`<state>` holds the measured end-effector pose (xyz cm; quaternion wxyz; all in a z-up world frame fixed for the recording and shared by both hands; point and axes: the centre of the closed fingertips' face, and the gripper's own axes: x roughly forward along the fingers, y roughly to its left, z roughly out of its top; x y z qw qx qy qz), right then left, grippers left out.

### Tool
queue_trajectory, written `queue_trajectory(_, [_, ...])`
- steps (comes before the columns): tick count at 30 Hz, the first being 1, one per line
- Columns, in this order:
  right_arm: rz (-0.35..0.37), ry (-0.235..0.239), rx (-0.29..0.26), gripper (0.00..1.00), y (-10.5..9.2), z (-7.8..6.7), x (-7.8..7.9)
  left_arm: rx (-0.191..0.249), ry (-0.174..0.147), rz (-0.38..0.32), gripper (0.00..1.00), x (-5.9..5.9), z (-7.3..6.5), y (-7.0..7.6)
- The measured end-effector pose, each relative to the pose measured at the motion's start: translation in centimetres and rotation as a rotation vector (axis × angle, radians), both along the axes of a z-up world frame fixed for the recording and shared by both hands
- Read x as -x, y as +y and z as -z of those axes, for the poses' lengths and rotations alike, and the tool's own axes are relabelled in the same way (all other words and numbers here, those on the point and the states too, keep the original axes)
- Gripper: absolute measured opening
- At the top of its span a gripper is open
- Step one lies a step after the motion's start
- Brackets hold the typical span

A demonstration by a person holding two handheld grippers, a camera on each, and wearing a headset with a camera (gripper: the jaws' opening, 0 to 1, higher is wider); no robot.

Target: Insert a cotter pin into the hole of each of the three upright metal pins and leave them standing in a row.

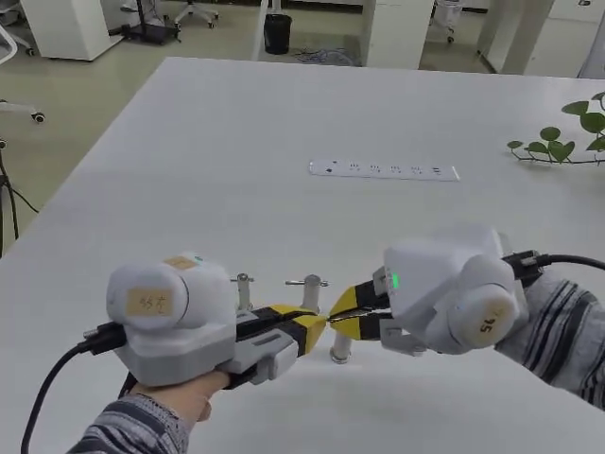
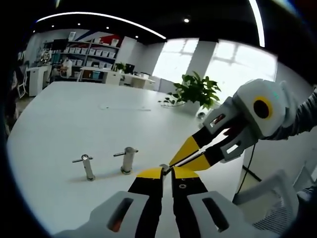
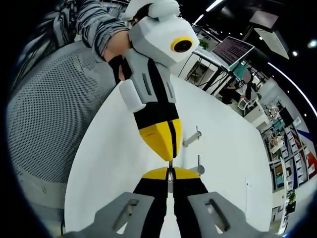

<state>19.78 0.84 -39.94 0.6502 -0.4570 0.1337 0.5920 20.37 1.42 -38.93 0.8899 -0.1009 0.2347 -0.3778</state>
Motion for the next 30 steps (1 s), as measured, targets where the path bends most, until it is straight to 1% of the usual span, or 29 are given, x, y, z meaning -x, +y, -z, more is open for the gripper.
queue_trajectory(3, [0.006, -0.001, -0.001, 0.0, -0.1, 0.0, -0.1, 0.003, -0.012, 0.022, 0.0, 0.3, -0.1, -0.4])
queue_trajectory(4, [0.01, 0.008, 0.0, 0.0, -0.2, 0.1, -0.1, -0.006, -0.015, 0.022, 0.0, 0.3, 0.0, -0.4])
queue_trajectory(7, [0.009, 0.011, 0.003, 0.0, -0.3, 0.1, 0.0, -0.01, -0.023, 0.038, 0.0, 0.3, 0.0, -0.5])
queue_trajectory(10, [0.013, 0.021, 0.001, 0.0, -0.4, 0.2, 0.1, -0.023, -0.044, 0.064, 0.0, 0.5, 0.0, -0.7])
queue_trajectory(12, [0.035, 0.052, -0.001, 0.0, -0.5, 0.3, 0.2, -0.045, -0.063, 0.081, 0.0, 0.7, 0.1, -0.9])
queue_trajectory(16, [0.036, 0.067, 0.011, 0.0, -0.7, 0.7, 0.3, -0.069, -0.079, 0.107, 0.0, 0.9, 0.2, -0.8])
queue_trajectory(18, [0.037, 0.081, 0.008, 0.0, -0.7, 0.8, 0.5, -0.087, -0.1, 0.13, 0.0, 1.1, 0.2, -0.8])
queue_trajectory(21, [0.048, 0.115, 0.002, 0.0, -0.8, 1.0, 0.6, -0.107, -0.129, 0.166, 0.0, 1.4, 0.1, -0.7])
queue_trajectory(25, [0.057, 0.153, -0.019, 0.0, -0.8, 1.2, 0.9, -0.121, -0.144, 0.183, 0.0, 1.5, 0.0, -0.6])
queue_trajectory(26, [0.065, 0.171, -0.027, 0.01, -0.8, 1.3, 1.0, -0.121, -0.147, 0.187, 0.0, 1.5, -0.1, -0.6])
queue_trajectory(30, [0.085, 0.203, -0.049, 0.01, -0.9, 1.3, 1.1, -0.108, -0.162, 0.213, 0.0, 1.8, -0.5, -0.8])
